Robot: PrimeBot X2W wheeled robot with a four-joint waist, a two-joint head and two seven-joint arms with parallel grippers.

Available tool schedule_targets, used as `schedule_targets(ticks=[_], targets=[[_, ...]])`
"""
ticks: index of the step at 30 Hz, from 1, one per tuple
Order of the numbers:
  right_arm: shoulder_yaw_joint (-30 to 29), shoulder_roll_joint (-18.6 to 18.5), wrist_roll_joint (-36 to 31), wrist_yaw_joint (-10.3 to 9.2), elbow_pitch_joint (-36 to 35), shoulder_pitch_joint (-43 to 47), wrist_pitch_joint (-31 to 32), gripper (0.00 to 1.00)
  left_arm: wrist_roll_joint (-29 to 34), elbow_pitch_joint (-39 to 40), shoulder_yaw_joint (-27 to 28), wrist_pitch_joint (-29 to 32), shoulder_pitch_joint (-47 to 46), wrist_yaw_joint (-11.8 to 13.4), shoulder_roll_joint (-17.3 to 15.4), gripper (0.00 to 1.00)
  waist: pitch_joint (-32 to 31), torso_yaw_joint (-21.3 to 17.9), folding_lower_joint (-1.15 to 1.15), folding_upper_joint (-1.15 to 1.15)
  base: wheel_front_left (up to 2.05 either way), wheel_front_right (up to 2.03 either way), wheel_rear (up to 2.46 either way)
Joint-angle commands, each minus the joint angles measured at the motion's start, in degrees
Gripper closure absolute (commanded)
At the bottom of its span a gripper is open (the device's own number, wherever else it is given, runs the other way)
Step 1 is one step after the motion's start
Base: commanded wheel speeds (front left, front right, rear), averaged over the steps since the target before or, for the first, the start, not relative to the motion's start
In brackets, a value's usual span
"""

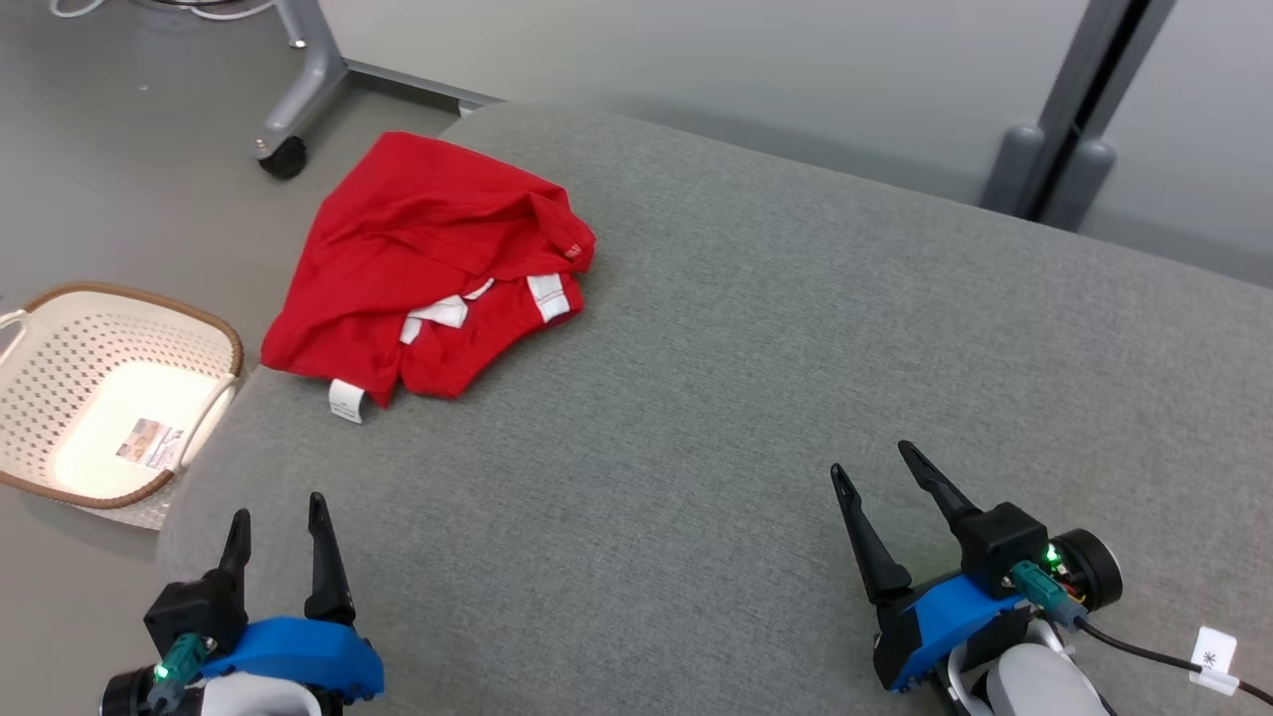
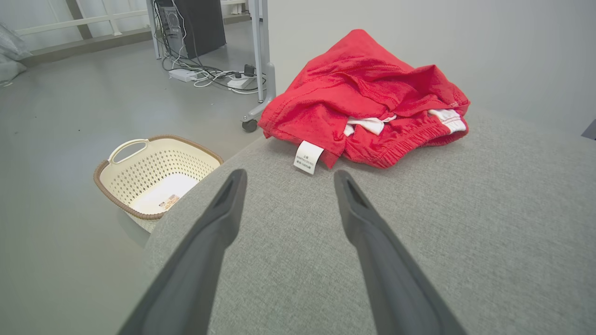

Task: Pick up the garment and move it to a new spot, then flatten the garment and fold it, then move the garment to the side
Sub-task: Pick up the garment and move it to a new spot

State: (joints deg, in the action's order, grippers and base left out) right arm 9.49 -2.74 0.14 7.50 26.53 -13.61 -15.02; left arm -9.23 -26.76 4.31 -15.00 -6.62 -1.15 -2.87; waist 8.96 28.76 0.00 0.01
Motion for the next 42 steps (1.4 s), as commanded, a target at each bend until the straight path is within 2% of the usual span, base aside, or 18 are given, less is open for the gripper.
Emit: schedule_targets(ticks=[1,7,15,26,36,42], targets=[[0.22,-0.28,-0.71,-0.01,-0.41,-1.28,-0.23,0.0,-0.7,-0.9,0.8,-0.28,-1.72,-0.68,-0.01,0.0,0.72,-1.02,0.0,-0.01,0.0,0.0,0.0],[0.94,-0.68,-2.06,-0.01,-1.77,-3.19,-0.22,0.0,0.39,-4.49,4.76,-0.27,-8.76,-1.43,-0.1,0.0,4.74,-4.81,0.0,-0.01,0.0,0.0,0.0],[3.14,-1.82,-2.01,-0.01,-4.13,-6.25,-0.23,0.0,2.5,-13.05,8.55,-0.28,-19.46,-0.34,-3.06,0.0,10.29,-8.79,0.0,-0.01,0.0,0.0,0.0],[4.74,-2.92,-1.07,-0.01,-6.03,-8.99,-0.22,0.0,4.23,-24.58,9.14,-0.28,-32.11,0.29,-8.72,0.0,15.79,-12.37,0.0,-0.01,0.0,0.0,0.0],[5.69,-3.74,-0.59,-0.07,-5.28,-10.58,-0.08,0.0,3.79,-35.64,9.25,-0.09,-41.11,1.38,-12.5,0.0,19.77,-14.63,0.0,-0.01,0.0,0.0,0.0],[6.04,-4.19,-0.04,-0.09,-4.76,-11.91,0.01,0.0,2.23,-42.61,10.07,3.65,-45.79,1.87,-14.47,0.0,22.05,-16.27,0.0,-0.01,0.0,0.0,0.0]])
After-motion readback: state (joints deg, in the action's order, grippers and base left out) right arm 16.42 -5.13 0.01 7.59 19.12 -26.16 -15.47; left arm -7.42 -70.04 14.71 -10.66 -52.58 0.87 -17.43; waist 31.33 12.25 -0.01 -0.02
